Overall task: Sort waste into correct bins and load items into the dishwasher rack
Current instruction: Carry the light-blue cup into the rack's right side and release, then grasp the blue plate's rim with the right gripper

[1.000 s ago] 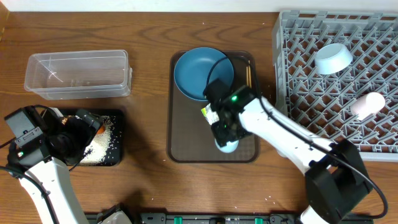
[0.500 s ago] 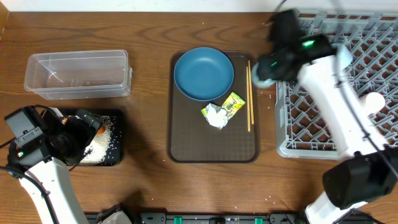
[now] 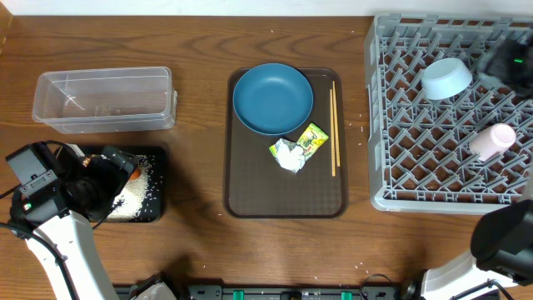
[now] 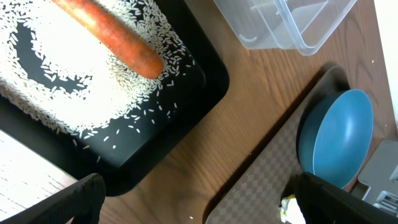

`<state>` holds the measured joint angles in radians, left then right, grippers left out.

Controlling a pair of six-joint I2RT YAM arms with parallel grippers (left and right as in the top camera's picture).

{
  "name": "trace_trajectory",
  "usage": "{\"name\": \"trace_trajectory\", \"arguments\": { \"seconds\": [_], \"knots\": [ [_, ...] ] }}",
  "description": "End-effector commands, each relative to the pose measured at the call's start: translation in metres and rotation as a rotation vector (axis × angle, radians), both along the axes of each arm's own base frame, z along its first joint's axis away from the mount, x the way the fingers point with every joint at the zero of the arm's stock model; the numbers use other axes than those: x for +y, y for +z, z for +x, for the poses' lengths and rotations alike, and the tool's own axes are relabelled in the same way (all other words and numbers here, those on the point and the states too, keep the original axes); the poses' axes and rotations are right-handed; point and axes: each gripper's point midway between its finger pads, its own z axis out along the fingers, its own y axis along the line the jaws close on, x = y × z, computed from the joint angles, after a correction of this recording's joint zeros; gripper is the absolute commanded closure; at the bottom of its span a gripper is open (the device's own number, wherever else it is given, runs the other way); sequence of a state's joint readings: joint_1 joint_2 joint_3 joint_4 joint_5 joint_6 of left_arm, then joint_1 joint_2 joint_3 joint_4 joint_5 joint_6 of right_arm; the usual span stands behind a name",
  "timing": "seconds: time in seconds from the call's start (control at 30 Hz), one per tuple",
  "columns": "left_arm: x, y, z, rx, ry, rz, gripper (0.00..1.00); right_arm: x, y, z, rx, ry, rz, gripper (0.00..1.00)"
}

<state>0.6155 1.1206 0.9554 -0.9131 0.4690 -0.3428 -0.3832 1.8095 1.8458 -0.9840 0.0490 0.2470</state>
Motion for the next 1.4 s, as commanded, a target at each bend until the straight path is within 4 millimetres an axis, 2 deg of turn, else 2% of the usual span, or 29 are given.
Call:
{"name": "trace_trajectory", "arguments": {
  "seconds": [0.0, 0.17, 0.37, 0.57, 0.67, 0.77, 0.83, 0.93, 1.0, 1.1, 1.23, 1.37],
  "knots": [
    [0.000, 0.001, 0.000, -0.005, -0.005, -0.003, 0.02, -0.037, 0.005, -0.010, -0.014, -0.066, -0.026, 0.36],
    [0.000, 0.001, 0.000, -0.005, -0.005, -0.003, 0.02, -0.067, -0.007, -0.021, 0.008, -0.126, -0.020, 0.33],
    [0.000, 0.001, 0.000, -0.005, -0.005, -0.003, 0.02, -0.084, -0.025, -0.020, 0.026, -0.155, -0.012, 0.08],
    [0.000, 0.001, 0.000, -0.005, -0.005, -0.003, 0.02, -0.081, -0.029, -0.017, 0.026, -0.144, 0.006, 0.02],
    [0.000, 0.001, 0.000, -0.005, -0.005, -0.003, 0.02, -0.070, -0.022, -0.013, -0.012, -0.107, 0.051, 0.02],
    [0.000, 0.001, 0.000, -0.005, -0.005, -0.003, 0.02, -0.053, -0.005, -0.008, -0.078, -0.046, 0.104, 0.02],
    [0.000, 0.001, 0.000, -0.005, -0.005, -0.003, 0.02, -0.035, 0.013, -0.004, -0.137, 0.013, 0.143, 0.02],
    [0.000, 0.001, 0.000, -0.005, -0.005, -0.003, 0.02, 0.003, 0.044, 0.002, -0.231, 0.133, 0.211, 0.04],
    [0.000, 0.001, 0.000, -0.005, -0.005, -0.003, 0.02, 0.037, 0.066, 0.005, -0.288, 0.232, 0.254, 0.05],
    [0.000, 0.001, 0.000, -0.005, -0.005, -0.003, 0.02, 0.085, 0.085, 0.009, -0.327, 0.358, 0.285, 0.08],
    [0.000, 0.001, 0.000, -0.005, -0.005, -0.003, 0.02, 0.162, 0.089, 0.020, -0.314, 0.539, 0.281, 0.12],
    [0.000, 0.001, 0.000, -0.005, -0.005, -0.003, 0.02, 0.238, 0.067, 0.020, -0.208, 0.652, 0.224, 0.13]
  ]
}}
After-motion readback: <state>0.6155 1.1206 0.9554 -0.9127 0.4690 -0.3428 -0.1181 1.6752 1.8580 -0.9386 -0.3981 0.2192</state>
